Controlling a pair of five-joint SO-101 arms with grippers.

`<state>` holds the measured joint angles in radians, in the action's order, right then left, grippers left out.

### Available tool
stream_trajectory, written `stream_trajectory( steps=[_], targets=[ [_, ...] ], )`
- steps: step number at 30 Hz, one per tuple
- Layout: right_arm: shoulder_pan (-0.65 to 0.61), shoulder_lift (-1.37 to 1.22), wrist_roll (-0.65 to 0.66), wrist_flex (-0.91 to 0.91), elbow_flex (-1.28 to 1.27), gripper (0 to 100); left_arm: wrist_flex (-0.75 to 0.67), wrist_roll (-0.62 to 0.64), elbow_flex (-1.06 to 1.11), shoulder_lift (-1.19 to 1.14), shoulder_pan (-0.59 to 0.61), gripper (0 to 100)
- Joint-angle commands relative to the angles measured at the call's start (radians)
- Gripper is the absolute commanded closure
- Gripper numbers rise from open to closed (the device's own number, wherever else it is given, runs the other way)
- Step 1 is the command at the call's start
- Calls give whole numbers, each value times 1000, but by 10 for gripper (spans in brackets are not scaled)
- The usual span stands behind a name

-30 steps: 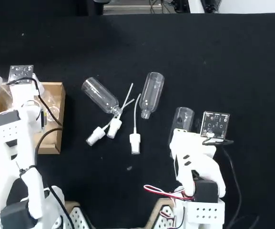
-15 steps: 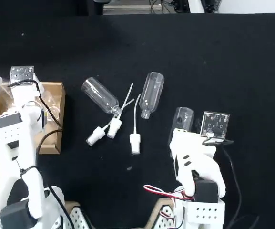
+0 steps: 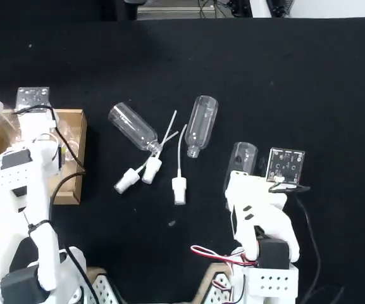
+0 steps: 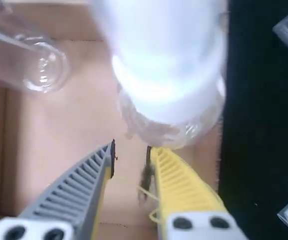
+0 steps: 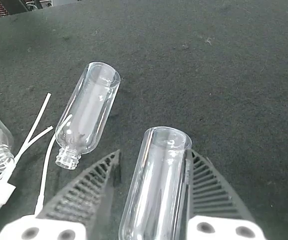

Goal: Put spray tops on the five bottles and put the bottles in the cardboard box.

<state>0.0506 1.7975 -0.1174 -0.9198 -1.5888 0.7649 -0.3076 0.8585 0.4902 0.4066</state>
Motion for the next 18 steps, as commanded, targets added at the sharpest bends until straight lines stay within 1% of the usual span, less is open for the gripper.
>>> stream_trajectory(
  steps=[1, 5, 12, 18],
  targets=[
    [-2, 96, 3, -2, 8, 828, -17, 6, -24, 2, -51, 887],
    [-2, 96, 3, -2, 8, 828, -54, 6, -16, -17, -47, 887],
    [-2, 96, 3, -2, 8, 828, -87, 8, -51, -149, -44, 887],
    [-2, 96, 3, -2, 8, 828, -101, 9, -87, -166, -44, 887]
  ],
)
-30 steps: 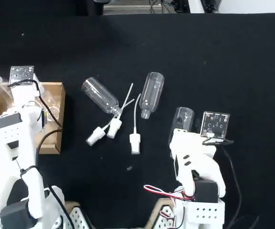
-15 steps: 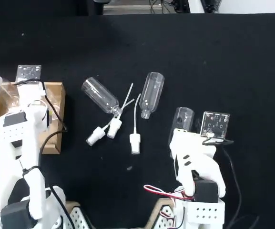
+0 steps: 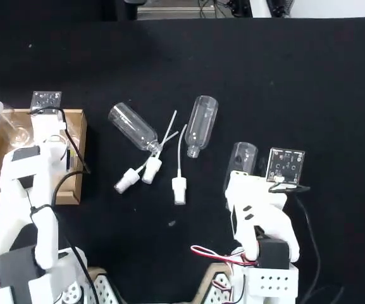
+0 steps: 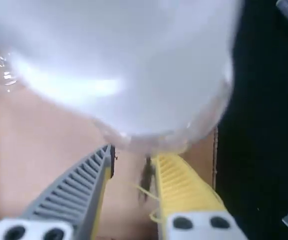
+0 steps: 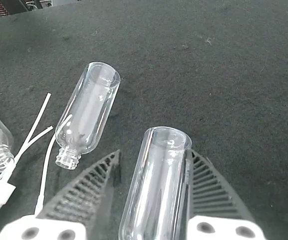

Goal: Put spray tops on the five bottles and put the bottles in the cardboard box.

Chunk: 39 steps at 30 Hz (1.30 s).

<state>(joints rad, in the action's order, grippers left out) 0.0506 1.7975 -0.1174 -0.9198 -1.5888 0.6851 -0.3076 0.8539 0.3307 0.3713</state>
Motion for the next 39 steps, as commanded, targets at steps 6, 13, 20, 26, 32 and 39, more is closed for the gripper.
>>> stream_trajectory(
  steps=[6, 13, 20, 26, 32, 39],
  targets=[
    [-2, 96, 3, -2, 8, 828, -21, 48, -113, -29, -16, 887],
    [-2, 96, 3, -2, 10, 828, -91, 49, -107, -72, -8, 887],
    [-2, 96, 3, -2, 10, 828, -98, 89, -116, -74, -8, 887],
    [-2, 96, 3, -2, 10, 828, -155, 91, -104, -86, -10, 887],
    [-2, 96, 3, -2, 10, 828, -157, 91, -114, -84, -8, 887],
    [-2, 96, 3, -2, 10, 828, -81, 91, -113, -74, -8, 887]
  ],
)
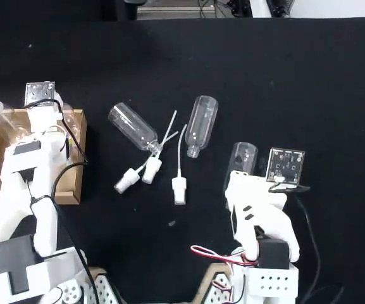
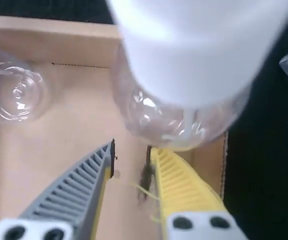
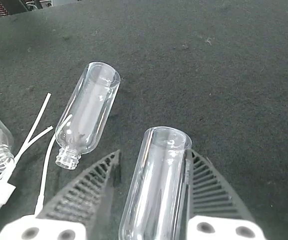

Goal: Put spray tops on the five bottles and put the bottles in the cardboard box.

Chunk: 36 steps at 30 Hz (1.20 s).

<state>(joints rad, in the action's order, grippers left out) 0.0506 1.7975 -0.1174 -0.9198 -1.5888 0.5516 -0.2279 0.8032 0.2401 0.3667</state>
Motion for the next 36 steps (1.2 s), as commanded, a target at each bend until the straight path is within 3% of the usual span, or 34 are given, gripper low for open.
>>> stream_trajectory(
  steps=[1, 7, 15, 25, 30, 36],
  targets=[
    [-2, 96, 3, -2, 10, 828, 69, 11, -65, 17, -4, 887],
    [-2, 96, 3, -2, 10, 828, 235, 11, -173, 18, 25, 886],
    [-2, 96, 3, -2, 12, 828, 629, 3, -383, 18, 56, 887],
    [-2, 96, 3, -2, 12, 828, 1005, 2, -596, 129, 58, 888],
    [-2, 96, 3, -2, 12, 828, 1071, -52, -601, 338, 124, 888],
    [-2, 96, 3, -2, 13, 828, 1051, -127, -596, 379, 380, 888]
  ],
)
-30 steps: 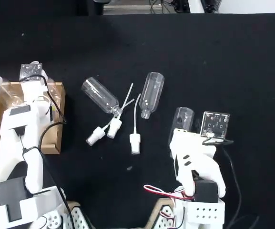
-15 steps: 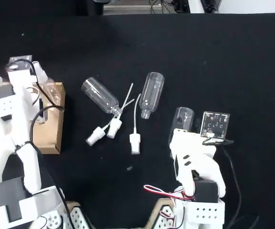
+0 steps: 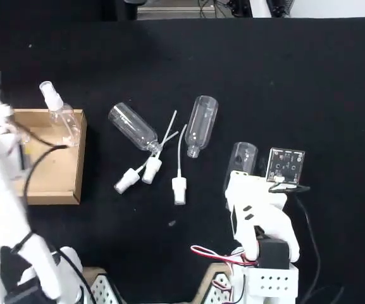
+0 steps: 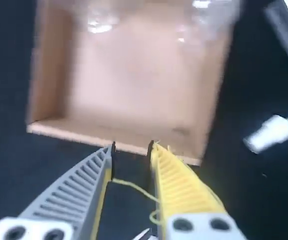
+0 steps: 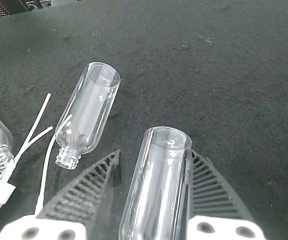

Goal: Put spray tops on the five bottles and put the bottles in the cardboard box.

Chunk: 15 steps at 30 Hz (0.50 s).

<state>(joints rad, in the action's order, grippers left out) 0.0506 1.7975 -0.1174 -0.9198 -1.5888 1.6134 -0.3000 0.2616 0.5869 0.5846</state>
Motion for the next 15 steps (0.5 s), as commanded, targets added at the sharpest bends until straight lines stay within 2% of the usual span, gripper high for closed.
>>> stream_trajectory(
  steps=[1, 6, 10, 15],
  targets=[
    [-2, 96, 3, -2, 13, 828, -28, -71, -50, 20, 203, 888],
    [-2, 96, 3, -2, 10, 828, -103, -123, -38, -52, 343, 891],
    [-2, 96, 3, -2, 8, 828, -112, -178, -45, -118, 386, 977],
    [-2, 96, 3, -2, 7, 828, -112, -227, -47, -167, 415, 970]
  ],
)
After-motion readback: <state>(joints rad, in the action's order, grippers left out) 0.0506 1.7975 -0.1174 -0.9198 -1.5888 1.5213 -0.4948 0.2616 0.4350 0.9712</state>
